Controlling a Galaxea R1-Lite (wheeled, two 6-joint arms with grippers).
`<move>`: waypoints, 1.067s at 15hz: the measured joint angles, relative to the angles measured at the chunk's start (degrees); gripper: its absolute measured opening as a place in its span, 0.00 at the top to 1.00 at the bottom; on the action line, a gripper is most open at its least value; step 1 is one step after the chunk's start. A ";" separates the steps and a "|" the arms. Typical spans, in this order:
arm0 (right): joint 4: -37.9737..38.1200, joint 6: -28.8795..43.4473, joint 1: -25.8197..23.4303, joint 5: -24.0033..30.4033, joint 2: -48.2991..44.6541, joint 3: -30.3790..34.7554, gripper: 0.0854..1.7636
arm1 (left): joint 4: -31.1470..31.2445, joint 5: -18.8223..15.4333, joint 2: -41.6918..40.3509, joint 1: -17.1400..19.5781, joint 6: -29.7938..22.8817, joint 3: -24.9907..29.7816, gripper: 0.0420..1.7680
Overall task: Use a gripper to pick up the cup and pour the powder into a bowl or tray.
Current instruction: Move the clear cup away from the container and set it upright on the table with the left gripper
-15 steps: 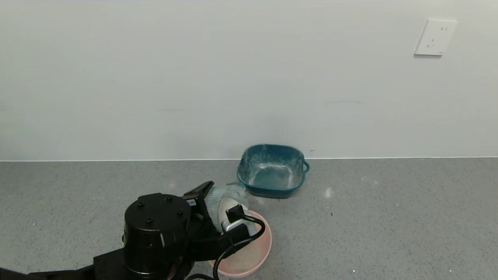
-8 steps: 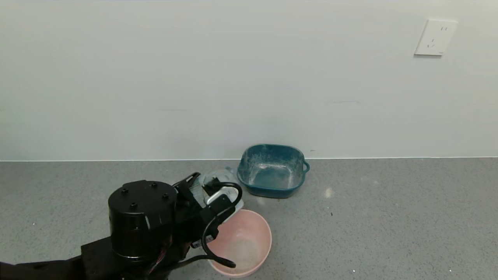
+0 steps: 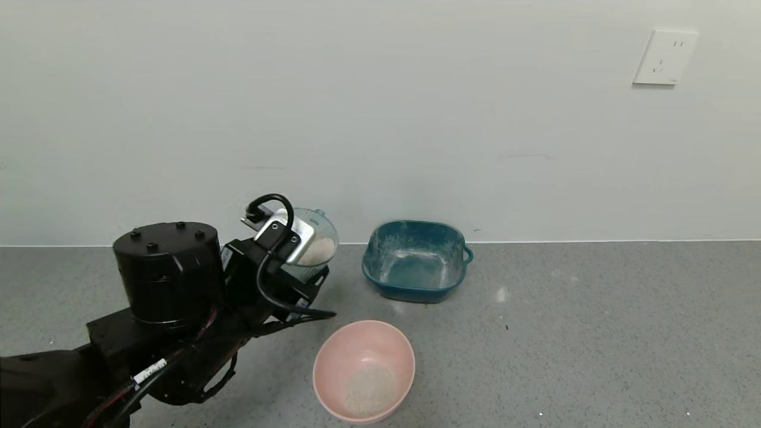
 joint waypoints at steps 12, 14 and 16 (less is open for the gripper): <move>0.00 0.00 0.00 0.02 0.00 0.00 0.03 | -0.72 -22.88 3.04 15.41 -20.80 -0.71 0.26; 0.00 0.00 0.00 -0.02 0.00 0.00 0.03 | -0.72 -25.02 4.52 18.21 -21.71 -1.73 0.26; 0.00 0.00 0.00 0.00 0.00 0.00 0.03 | -0.72 -25.42 6.70 20.24 -21.86 -3.24 0.26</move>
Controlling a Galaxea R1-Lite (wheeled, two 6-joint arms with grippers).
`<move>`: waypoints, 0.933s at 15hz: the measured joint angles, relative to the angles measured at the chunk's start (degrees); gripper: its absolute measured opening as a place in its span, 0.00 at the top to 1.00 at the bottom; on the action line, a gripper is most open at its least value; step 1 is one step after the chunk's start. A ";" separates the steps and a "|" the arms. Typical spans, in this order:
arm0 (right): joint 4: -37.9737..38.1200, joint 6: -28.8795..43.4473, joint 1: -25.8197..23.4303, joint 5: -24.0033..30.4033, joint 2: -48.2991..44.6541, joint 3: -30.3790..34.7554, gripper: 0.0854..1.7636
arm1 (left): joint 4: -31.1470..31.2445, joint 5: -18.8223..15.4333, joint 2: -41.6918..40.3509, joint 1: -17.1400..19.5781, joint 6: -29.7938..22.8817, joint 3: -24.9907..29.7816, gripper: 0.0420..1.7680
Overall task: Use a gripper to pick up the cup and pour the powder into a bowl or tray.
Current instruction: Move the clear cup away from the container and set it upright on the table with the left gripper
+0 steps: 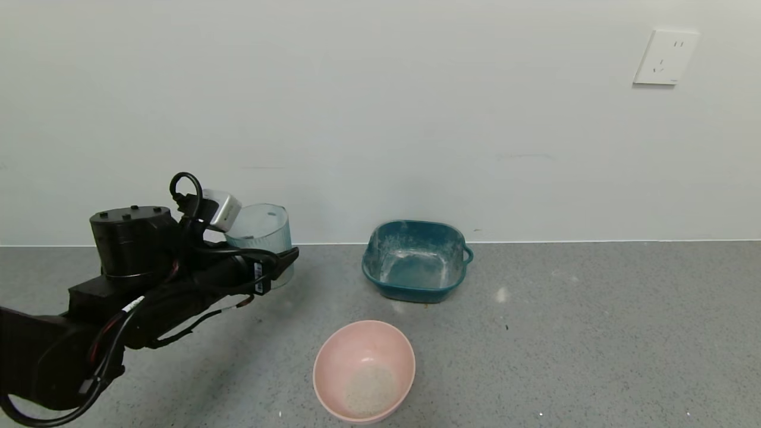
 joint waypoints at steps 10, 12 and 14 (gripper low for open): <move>0.02 0.00 0.00 0.00 0.00 0.00 0.03 | -0.13 -0.98 13.92 4.10 -4.22 -10.78 0.26; 0.00 -0.01 0.00 0.00 0.00 0.00 0.03 | -0.15 -0.67 16.51 4.13 -4.35 -12.35 0.26; 0.00 0.00 0.00 0.00 0.00 0.00 0.03 | -2.23 -0.59 18.32 4.16 -5.05 -12.89 0.26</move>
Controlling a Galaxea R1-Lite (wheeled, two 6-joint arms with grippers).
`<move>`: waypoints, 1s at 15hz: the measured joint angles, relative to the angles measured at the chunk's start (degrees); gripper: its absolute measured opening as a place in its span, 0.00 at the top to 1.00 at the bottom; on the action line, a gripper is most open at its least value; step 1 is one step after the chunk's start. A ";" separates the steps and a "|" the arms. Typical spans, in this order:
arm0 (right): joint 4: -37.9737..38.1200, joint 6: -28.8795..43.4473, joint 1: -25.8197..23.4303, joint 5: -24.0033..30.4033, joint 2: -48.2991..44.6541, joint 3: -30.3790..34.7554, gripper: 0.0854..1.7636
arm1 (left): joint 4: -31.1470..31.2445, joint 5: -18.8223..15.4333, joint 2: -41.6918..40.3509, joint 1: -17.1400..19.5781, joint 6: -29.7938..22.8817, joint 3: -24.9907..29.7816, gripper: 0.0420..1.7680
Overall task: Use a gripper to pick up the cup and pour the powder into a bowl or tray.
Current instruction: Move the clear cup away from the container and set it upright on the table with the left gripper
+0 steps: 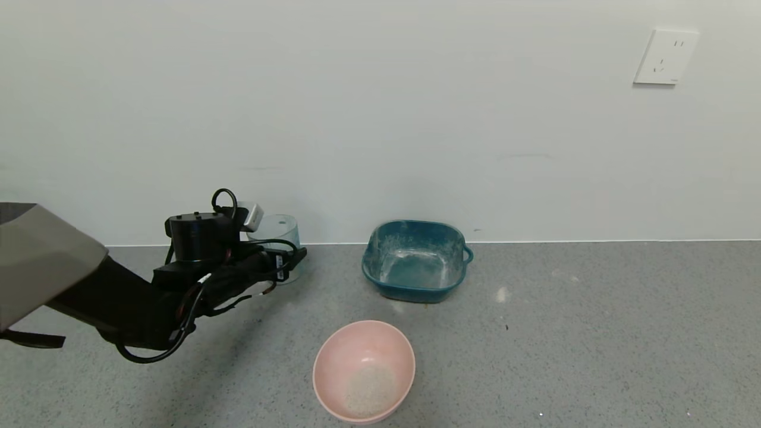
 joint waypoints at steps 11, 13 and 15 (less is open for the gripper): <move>0.00 0.00 -0.02 0.00 0.00 0.00 0.03 | -9.81 1.44 9.92 -0.09 -0.26 -0.44 0.26; 0.00 0.00 -0.02 0.00 0.00 0.00 0.03 | -9.81 1.51 10.78 -0.09 -0.32 -0.79 0.26; 0.00 -0.01 -0.02 0.00 0.00 0.00 0.03 | -9.81 1.60 11.64 -0.13 -0.34 -1.34 0.26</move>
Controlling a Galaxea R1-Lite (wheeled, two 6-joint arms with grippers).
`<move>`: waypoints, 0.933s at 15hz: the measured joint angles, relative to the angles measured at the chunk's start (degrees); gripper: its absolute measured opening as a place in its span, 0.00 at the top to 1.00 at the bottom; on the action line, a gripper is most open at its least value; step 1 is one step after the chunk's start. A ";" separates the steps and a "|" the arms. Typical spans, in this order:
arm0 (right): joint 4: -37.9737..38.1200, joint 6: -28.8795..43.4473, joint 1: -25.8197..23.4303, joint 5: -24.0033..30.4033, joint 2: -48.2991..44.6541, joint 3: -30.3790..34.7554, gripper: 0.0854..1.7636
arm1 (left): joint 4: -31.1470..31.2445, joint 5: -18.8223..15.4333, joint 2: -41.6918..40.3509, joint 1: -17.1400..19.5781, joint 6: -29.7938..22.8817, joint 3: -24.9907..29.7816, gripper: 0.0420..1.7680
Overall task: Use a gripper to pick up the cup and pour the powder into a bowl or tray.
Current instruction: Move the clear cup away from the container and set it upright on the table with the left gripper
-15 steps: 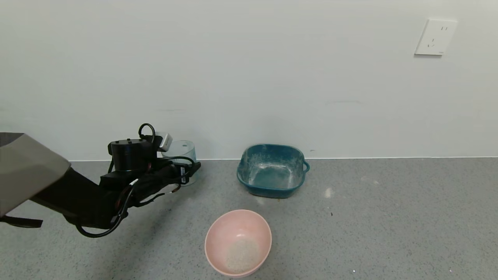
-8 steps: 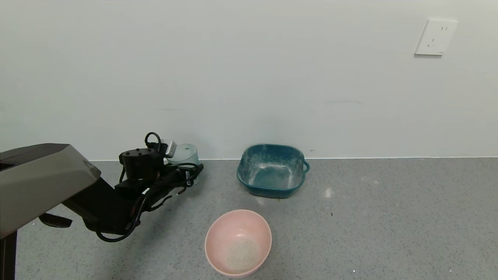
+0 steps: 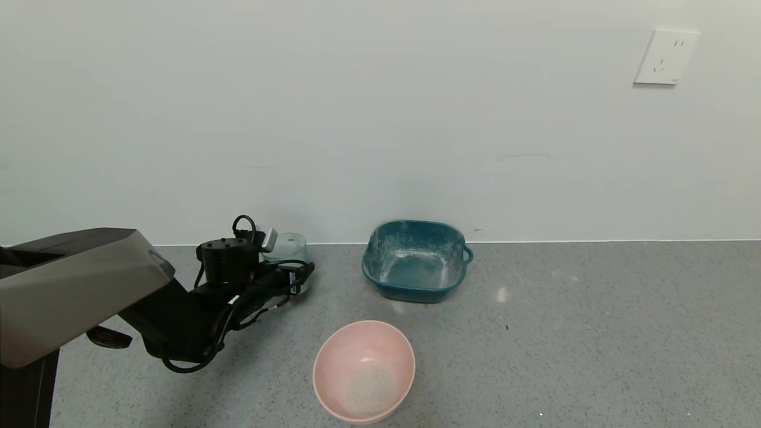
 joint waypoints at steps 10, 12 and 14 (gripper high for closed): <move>0.00 0.01 0.02 0.00 0.00 0.00 0.03 | -0.22 0.15 2.45 -0.15 -1.21 -1.08 0.26; 0.00 0.00 0.02 -0.02 0.00 0.00 0.03 | -0.30 0.13 2.69 -0.22 -1.27 -1.11 0.26; 0.00 0.01 0.02 0.00 0.00 0.00 0.03 | -0.44 0.20 2.83 -0.22 -1.27 -1.11 0.23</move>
